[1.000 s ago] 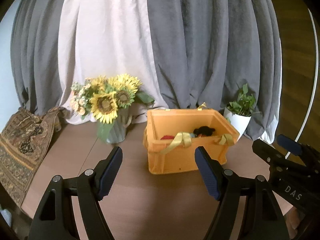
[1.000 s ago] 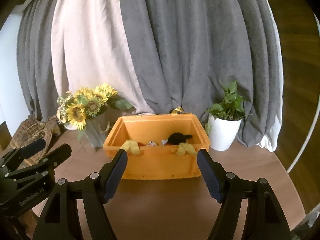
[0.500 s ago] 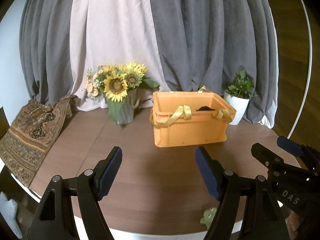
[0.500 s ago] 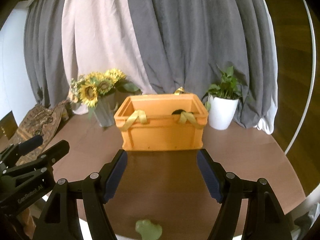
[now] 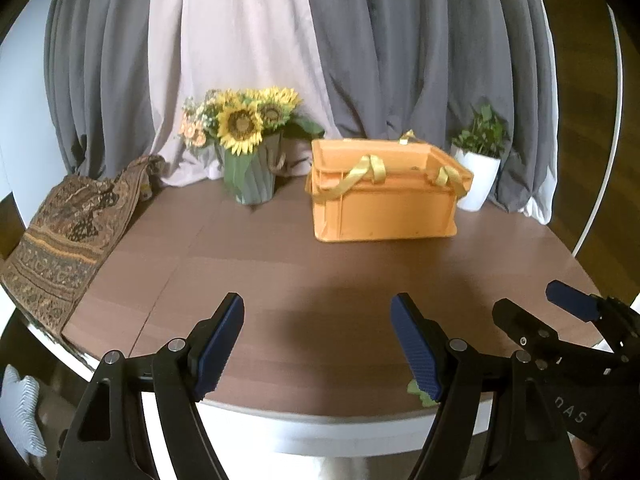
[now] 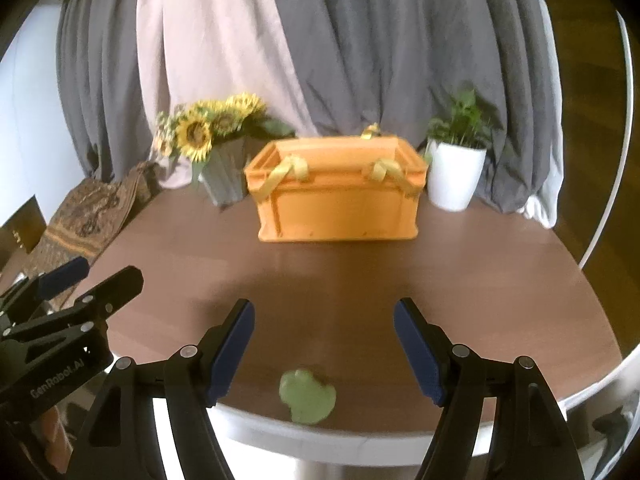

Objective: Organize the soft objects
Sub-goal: 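Withdraw both tools from the crate and lower the right tool toward the green frog plush, then close the right tool on the green frog plush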

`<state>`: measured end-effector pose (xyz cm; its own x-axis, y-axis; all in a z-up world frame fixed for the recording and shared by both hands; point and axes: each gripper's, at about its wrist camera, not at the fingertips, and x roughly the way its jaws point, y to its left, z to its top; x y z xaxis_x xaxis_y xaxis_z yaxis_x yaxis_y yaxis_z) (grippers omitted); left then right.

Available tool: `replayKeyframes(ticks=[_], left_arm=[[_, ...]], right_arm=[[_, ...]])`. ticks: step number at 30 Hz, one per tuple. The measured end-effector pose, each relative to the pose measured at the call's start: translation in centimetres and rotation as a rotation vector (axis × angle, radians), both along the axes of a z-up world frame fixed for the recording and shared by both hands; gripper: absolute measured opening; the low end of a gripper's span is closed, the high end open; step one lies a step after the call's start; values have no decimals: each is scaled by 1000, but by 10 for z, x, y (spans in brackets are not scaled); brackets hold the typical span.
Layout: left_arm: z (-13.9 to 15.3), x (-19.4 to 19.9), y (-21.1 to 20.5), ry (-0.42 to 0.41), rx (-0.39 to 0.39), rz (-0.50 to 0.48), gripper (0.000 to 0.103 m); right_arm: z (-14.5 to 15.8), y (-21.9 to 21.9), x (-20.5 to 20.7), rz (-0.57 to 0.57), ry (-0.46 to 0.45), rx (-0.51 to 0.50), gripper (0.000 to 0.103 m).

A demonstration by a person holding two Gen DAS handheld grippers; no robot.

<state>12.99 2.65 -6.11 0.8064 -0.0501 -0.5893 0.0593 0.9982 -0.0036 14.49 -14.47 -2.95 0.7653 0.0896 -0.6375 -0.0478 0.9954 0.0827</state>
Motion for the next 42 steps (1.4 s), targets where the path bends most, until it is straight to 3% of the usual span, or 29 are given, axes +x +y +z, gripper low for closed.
replayKeyframes(ticks=[26,40,42], left_arm=[[-100,20,11,240,26,38,75],[-127,42,5,321,16,43,75],[-129,44,3,326,21,42,75]], right_arm=[[-96,23,16,94,164,-31,73],[-126,29,32,126,218,-61,72],[-128,30,33,131,216,-70,66]])
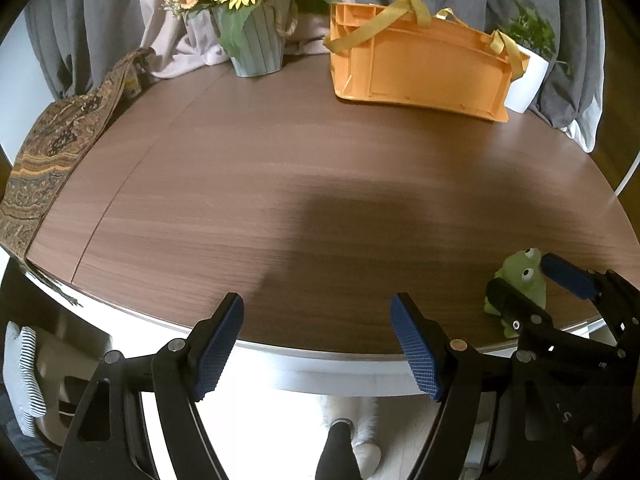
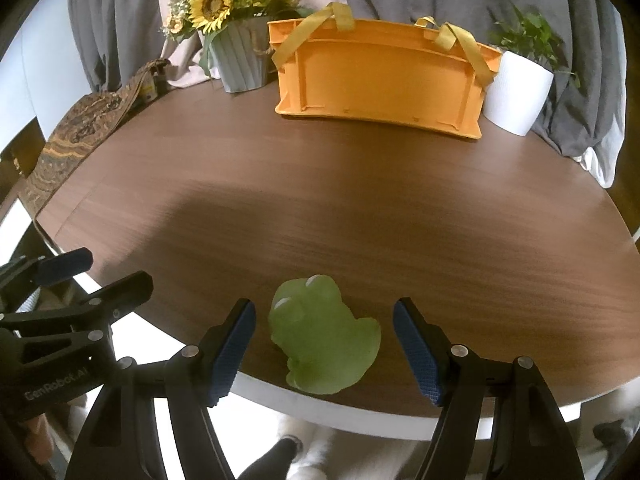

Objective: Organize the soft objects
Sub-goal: 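Close the right tool on the green frog plush, then lift and carry the green frog plush over the crate with the right tool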

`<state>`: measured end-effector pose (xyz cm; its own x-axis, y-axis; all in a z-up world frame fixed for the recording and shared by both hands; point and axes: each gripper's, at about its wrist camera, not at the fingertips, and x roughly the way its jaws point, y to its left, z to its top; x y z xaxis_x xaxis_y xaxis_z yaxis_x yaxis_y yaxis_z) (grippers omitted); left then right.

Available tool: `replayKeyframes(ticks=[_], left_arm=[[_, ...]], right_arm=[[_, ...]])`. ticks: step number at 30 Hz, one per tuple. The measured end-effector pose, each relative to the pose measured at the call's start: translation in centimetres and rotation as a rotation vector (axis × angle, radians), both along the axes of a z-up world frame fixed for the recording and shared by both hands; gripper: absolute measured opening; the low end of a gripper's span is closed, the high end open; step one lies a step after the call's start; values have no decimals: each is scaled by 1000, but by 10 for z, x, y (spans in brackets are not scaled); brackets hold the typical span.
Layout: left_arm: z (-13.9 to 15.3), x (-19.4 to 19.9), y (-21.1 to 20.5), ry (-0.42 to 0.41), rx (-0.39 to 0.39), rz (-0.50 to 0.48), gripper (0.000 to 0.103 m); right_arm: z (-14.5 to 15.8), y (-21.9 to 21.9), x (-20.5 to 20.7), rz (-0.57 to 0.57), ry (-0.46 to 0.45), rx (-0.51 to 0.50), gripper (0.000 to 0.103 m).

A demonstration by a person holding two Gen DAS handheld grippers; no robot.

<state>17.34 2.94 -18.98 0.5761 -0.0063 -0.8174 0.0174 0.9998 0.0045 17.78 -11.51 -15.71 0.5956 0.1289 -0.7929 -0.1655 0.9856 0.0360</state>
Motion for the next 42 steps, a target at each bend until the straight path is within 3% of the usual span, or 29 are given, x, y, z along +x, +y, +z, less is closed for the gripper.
replayKeyframes(ticks=[3,21,42], left_arm=[[-2,2,-2,5,2,-8,75],[6,6,-9,-14,-11,-16,75],[64,21,-18,-161,-21,-37,75]], right_arm=[[-3,-1,0,1,-1,-1,58],[11,-10,0,-31,-59,-14,56],[69,-30,11,-95,-195,23,56]])
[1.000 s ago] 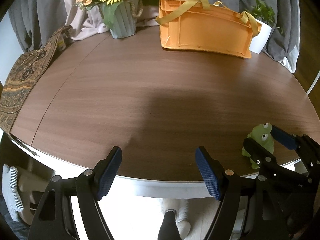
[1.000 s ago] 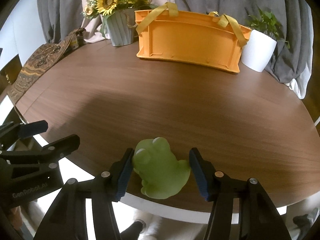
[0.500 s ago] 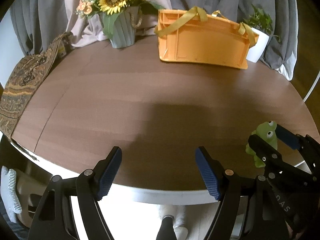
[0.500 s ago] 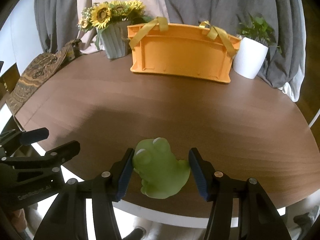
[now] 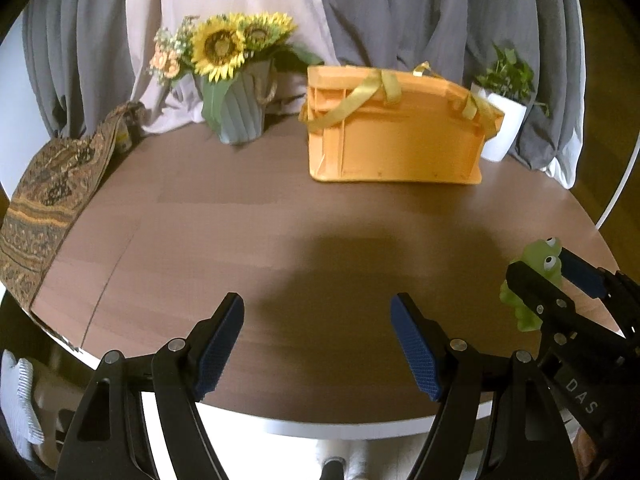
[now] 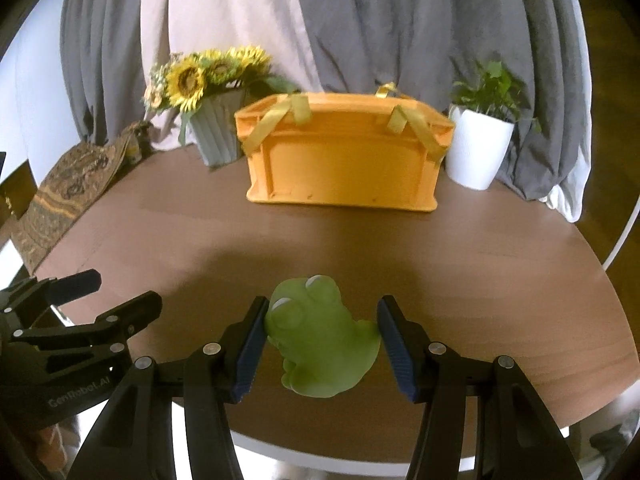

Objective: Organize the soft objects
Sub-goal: 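Lift and carry the green frog plush over the crate with the right tool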

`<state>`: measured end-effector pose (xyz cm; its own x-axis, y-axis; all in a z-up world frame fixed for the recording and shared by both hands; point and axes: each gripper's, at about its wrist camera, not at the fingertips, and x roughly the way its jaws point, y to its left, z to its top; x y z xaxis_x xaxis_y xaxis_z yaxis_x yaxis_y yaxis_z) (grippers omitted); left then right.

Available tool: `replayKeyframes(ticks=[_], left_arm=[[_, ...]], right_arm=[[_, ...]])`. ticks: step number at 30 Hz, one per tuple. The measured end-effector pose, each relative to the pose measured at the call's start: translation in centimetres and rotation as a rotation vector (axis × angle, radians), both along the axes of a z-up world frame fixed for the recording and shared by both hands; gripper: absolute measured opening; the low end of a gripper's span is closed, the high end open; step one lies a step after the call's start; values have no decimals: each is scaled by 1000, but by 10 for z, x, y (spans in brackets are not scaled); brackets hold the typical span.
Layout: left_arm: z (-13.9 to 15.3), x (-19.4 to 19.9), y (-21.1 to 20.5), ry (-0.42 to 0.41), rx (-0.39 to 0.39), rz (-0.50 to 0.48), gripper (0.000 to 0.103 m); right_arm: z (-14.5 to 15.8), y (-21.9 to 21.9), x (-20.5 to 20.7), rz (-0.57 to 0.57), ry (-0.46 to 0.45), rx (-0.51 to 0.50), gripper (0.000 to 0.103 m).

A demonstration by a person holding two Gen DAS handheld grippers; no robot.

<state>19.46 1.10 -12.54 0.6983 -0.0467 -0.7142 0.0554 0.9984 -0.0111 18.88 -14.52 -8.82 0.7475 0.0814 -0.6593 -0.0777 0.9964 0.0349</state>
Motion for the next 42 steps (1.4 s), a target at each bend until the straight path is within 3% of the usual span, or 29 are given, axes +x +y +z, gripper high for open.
replayKeyframes(ticks=[13,42], left_arm=[[42,30,-11,-104,-9,-26,75],[118,124,0,-292,-35,-89,77]], right_arm=[[39,-14,20,-41,-100,11,56],[113,-11,109,-115,-271,-11,56]])
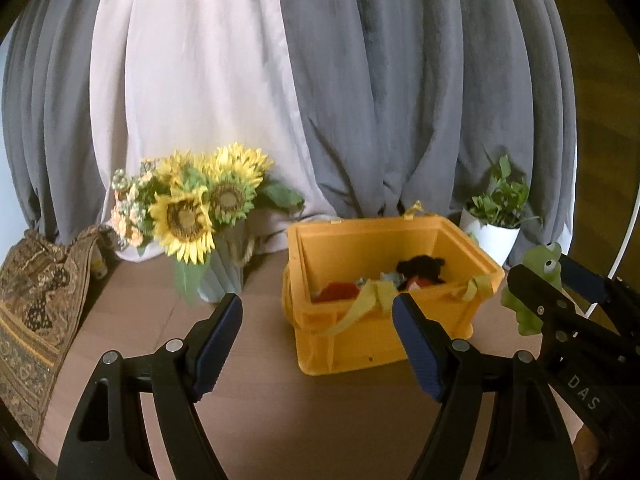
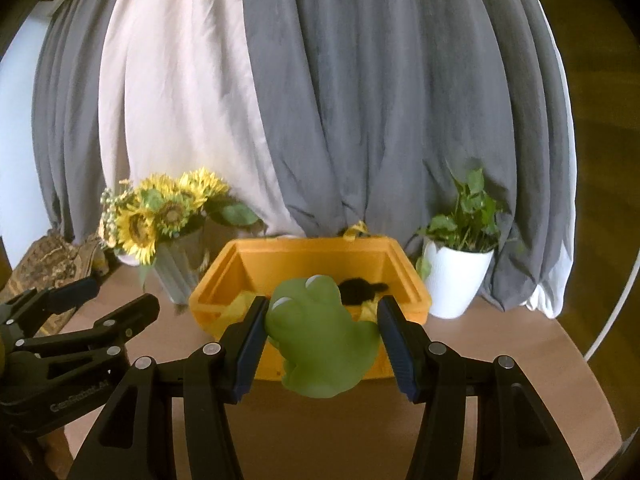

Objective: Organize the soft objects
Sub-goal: 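Lift and carry the green frog plush over the crate with the right tool, then open the right tool to drop the frog plush into the crate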

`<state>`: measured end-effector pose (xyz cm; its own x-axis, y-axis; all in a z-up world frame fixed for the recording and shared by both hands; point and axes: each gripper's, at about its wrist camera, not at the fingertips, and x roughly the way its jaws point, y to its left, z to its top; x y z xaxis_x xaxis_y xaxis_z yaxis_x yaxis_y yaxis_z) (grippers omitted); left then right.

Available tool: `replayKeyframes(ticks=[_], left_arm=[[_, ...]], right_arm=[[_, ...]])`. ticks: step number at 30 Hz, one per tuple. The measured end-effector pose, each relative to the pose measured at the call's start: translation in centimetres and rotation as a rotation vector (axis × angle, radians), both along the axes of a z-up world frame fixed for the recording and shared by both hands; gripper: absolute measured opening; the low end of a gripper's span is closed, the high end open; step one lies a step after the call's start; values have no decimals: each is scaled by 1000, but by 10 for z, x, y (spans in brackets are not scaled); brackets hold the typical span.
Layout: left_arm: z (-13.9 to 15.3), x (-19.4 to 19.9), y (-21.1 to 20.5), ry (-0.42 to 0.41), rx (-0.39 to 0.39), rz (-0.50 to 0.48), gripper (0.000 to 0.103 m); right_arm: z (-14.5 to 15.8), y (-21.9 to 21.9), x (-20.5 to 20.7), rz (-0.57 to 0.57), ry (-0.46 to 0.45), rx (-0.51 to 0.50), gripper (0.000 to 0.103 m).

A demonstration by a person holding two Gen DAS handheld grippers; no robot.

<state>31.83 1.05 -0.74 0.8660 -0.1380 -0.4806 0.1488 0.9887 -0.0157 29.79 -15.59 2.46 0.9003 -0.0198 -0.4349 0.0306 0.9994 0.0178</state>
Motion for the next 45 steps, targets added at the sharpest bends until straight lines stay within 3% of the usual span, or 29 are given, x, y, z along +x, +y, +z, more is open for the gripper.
replayKeyframes(ticks=[23,34,45], left_arm=[[20,70,5,-55,10,43,77],[11,101,4,-26,21,115,78],[-7,125,4,28,53,171,78]], right_arm=[[12,7,78,32,-52,8,56],[-3,4,127,100,-3,41,56],[-35,8,173,161,116,87,56]])
